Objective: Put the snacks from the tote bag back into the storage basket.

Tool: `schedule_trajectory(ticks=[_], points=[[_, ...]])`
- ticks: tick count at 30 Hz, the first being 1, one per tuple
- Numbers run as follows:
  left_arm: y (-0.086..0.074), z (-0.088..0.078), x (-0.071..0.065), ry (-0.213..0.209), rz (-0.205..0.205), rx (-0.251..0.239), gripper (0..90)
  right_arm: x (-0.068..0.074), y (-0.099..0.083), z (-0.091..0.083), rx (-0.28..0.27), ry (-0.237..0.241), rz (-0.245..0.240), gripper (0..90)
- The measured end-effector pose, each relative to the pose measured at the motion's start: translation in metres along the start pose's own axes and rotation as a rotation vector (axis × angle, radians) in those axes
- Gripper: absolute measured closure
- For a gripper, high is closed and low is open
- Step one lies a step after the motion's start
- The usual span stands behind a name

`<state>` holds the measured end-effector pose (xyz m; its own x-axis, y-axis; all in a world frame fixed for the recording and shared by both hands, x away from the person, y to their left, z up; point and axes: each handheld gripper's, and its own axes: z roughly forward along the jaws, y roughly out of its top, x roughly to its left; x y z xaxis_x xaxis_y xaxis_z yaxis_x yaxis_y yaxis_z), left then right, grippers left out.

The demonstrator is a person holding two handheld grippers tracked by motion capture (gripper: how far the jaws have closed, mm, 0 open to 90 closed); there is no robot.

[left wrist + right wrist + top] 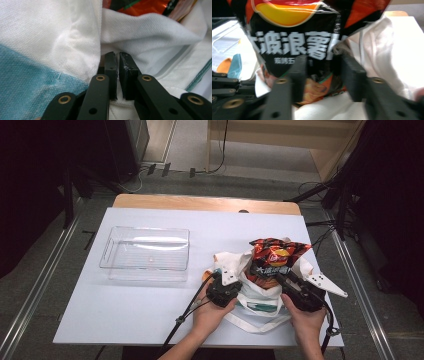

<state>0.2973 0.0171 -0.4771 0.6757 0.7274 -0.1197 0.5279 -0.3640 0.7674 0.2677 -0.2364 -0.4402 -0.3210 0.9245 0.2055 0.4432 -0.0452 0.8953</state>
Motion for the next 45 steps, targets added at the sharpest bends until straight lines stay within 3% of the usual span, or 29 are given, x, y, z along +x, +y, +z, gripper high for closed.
schedule_trajectory(ticks=[3, 5, 7, 14, 18, 25, 27, 34, 40, 45], points=[[0.000, 0.000, 0.001, -0.007, -0.006, 0.000, 86.0, 0.002, 0.001, -0.001, -0.001, 0.004, -0.012, 77.9], [0.000, 0.000, 0.001, -0.006, -0.005, -0.001, 86.0, 0.001, 0.001, -0.001, -0.006, 0.006, 0.004, 86.0], [0.000, 0.000, 0.001, -0.005, -0.007, -0.001, 85.9, 0.000, 0.001, -0.001, -0.006, 0.015, 0.012, 90.0], [0.000, 0.001, 0.000, -0.003, -0.003, -0.002, 85.5, 0.006, 0.006, -0.009, -0.067, 0.009, -0.022, 90.0], [0.000, 0.000, 0.000, 0.001, 0.002, 0.002, 84.9, 0.007, 0.011, -0.015, -0.106, 0.009, 0.005, 90.0], [-0.001, 0.000, -0.001, 0.003, 0.004, 0.001, 84.1, 0.013, 0.024, -0.021, -0.159, 0.003, 0.004, 90.0], [-0.001, 0.000, -0.001, 0.001, 0.006, 0.001, 83.9, 0.013, 0.029, -0.023, -0.155, 0.022, 0.038, 90.0], [-0.001, 0.000, -0.002, -0.006, 0.004, -0.011, 81.4, 0.011, 0.048, -0.030, -0.209, -0.016, 0.057, 90.0], [-0.003, -0.005, -0.001, -0.041, 0.006, -0.051, 74.4, 0.008, 0.052, -0.037, -0.243, -0.020, 0.081, 90.0], [-0.003, -0.017, 0.006, -0.119, -0.051, -0.115, 67.7, 0.011, 0.058, -0.043, -0.287, 0.009, 0.064, 90.0]])
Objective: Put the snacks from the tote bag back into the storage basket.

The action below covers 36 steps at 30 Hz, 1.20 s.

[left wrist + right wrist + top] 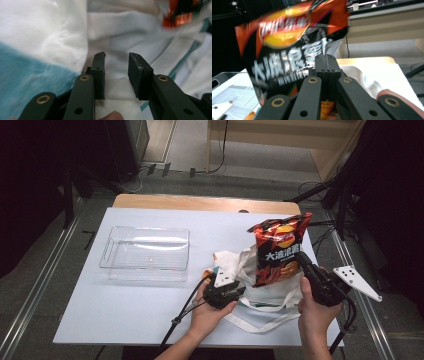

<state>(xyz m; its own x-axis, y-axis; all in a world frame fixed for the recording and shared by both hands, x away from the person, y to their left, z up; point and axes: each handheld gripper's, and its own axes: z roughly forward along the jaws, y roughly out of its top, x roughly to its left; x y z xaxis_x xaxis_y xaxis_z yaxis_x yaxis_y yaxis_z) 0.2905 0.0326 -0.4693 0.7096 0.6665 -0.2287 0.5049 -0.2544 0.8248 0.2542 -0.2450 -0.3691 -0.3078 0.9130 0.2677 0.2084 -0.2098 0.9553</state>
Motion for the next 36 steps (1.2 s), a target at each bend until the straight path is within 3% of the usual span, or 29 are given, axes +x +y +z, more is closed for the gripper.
schedule_trajectory(ticks=[2, 6, 9, 16, 20, 26, 30, 32, 35, 36], points=[[0.003, -0.007, 0.000, -0.002, -0.008, -0.031, 66.6, 0.003, 0.001, 0.000, -0.002, 0.004, -0.018, 90.0], [0.017, -0.026, -0.002, -0.032, -0.006, -0.138, 63.9, 0.005, -0.003, 0.002, 0.006, 0.002, -0.027, 90.0], [0.026, -0.033, -0.002, -0.077, -0.021, -0.189, 60.9, 0.004, -0.006, 0.002, 0.011, 0.000, -0.028, 90.0], [0.044, -0.036, -0.003, -0.145, -0.062, -0.250, 48.8, 0.003, -0.008, 0.001, 0.011, 0.001, -0.038, 90.0], [0.053, -0.039, -0.006, -0.142, -0.067, -0.291, 46.4, 0.003, -0.009, 0.001, 0.016, -0.002, -0.036, 90.0], [0.066, -0.039, -0.010, -0.130, -0.095, -0.304, 44.9, 0.006, -0.013, -0.001, 0.020, 0.000, -0.044, 90.0], [0.078, -0.040, -0.017, -0.077, -0.083, -0.299, 48.8, 0.013, -0.016, -0.005, 0.022, 0.009, -0.086, 90.0], [0.083, -0.041, -0.018, -0.035, -0.085, -0.301, 57.8, 0.016, -0.017, -0.007, 0.024, 0.011, -0.100, 90.0], [0.089, -0.043, -0.017, -0.021, -0.092, -0.294, 72.2, 0.019, -0.021, -0.009, 0.031, 0.020, -0.119, 90.0], [0.090, -0.044, -0.017, -0.038, -0.089, -0.290, 78.3, 0.019, -0.022, -0.009, 0.032, 0.020, -0.121, 90.0]])
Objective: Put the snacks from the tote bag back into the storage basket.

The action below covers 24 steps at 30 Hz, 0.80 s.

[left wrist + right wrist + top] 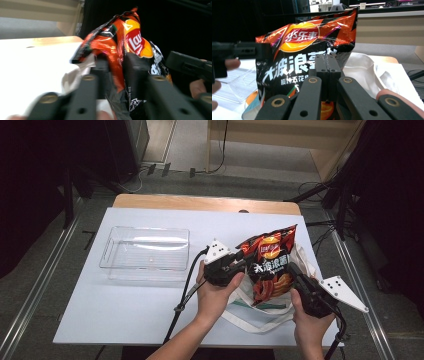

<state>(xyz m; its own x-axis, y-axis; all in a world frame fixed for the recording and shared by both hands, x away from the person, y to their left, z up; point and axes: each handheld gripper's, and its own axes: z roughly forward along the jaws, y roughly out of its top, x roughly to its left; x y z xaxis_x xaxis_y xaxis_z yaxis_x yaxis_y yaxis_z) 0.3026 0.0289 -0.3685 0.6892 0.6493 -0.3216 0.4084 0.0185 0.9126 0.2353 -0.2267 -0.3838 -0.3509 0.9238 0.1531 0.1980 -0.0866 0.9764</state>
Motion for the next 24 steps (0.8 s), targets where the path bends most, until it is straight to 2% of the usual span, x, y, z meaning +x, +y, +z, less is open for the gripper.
schedule_trajectory(ticks=[1, 2, 3, 6, 9, 12, 15, 17, 21, 24], points=[[0.001, 0.000, -0.001, -0.003, 0.008, 0.008, 86.0, 0.000, -0.001, -0.001, 0.006, 0.001, 0.001, 90.0], [0.002, -0.001, -0.002, -0.001, 0.026, 0.008, 89.6, 0.000, -0.002, -0.001, 0.002, 0.000, -0.002, 90.0], [0.002, -0.001, -0.003, -0.005, 0.032, 0.007, 90.0, -0.001, -0.002, -0.002, 0.000, 0.002, -0.002, 90.0], [0.005, -0.003, -0.004, -0.057, 0.046, -0.002, 90.0, -0.001, -0.003, -0.005, -0.003, -0.005, -0.006, 90.0], [0.010, -0.005, -0.005, -0.098, 0.046, -0.009, 90.0, -0.003, -0.005, -0.008, -0.005, -0.014, -0.031, 90.0], [0.015, -0.008, -0.007, -0.120, 0.069, -0.026, 90.0, -0.005, -0.007, -0.011, -0.001, -0.005, -0.038, 73.5], [0.019, -0.010, -0.009, -0.135, 0.079, -0.039, 90.0, -0.008, -0.014, -0.011, 0.012, -0.017, -0.035, 56.1], [0.021, -0.012, -0.008, -0.150, 0.082, -0.046, 90.0, -0.011, -0.021, -0.009, 0.051, -0.004, -0.009, 46.9], [0.027, -0.017, -0.007, -0.181, 0.109, -0.057, 90.0, -0.017, -0.040, -0.009, 0.118, -0.003, 0.002, 38.7], [0.032, -0.022, -0.008, -0.199, 0.135, -0.068, 90.0, -0.019, -0.052, -0.012, 0.173, -0.003, 0.006, 35.8]])
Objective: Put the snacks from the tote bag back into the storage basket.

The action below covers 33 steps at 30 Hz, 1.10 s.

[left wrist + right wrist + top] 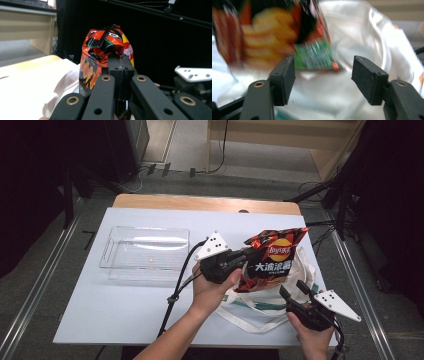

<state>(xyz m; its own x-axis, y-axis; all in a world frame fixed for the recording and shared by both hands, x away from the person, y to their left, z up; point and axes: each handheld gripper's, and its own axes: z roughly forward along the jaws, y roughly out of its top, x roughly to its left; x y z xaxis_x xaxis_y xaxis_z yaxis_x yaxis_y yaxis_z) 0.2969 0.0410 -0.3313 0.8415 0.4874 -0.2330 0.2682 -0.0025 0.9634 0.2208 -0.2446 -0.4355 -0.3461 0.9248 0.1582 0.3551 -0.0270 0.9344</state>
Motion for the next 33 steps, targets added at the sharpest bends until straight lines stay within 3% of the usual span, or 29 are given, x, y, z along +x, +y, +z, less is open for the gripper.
schedule_trajectory(ticks=[4, 10, 20, 25, 33], points=[[0.005, -0.005, 0.002, -0.011, -0.008, -0.019, 90.0, -0.004, -0.008, -0.003, 0.027, 0.006, 0.036, 35.1], [0.013, -0.021, 0.005, -0.009, 0.001, -0.046, 90.0, -0.003, -0.011, 0.003, 0.046, 0.012, 0.037, 35.2], [0.022, -0.048, 0.021, 0.041, 0.027, -0.057, 90.0, -0.001, -0.012, 0.010, 0.049, 0.020, 0.030, 32.5], [0.024, -0.059, 0.029, 0.062, 0.031, -0.062, 90.0, 0.001, -0.012, 0.009, 0.030, 0.029, 0.014, 27.0], [0.029, -0.075, 0.039, 0.083, 0.035, -0.080, 90.0, 0.005, -0.008, -0.001, -0.045, 0.073, 0.007, 15.5]])
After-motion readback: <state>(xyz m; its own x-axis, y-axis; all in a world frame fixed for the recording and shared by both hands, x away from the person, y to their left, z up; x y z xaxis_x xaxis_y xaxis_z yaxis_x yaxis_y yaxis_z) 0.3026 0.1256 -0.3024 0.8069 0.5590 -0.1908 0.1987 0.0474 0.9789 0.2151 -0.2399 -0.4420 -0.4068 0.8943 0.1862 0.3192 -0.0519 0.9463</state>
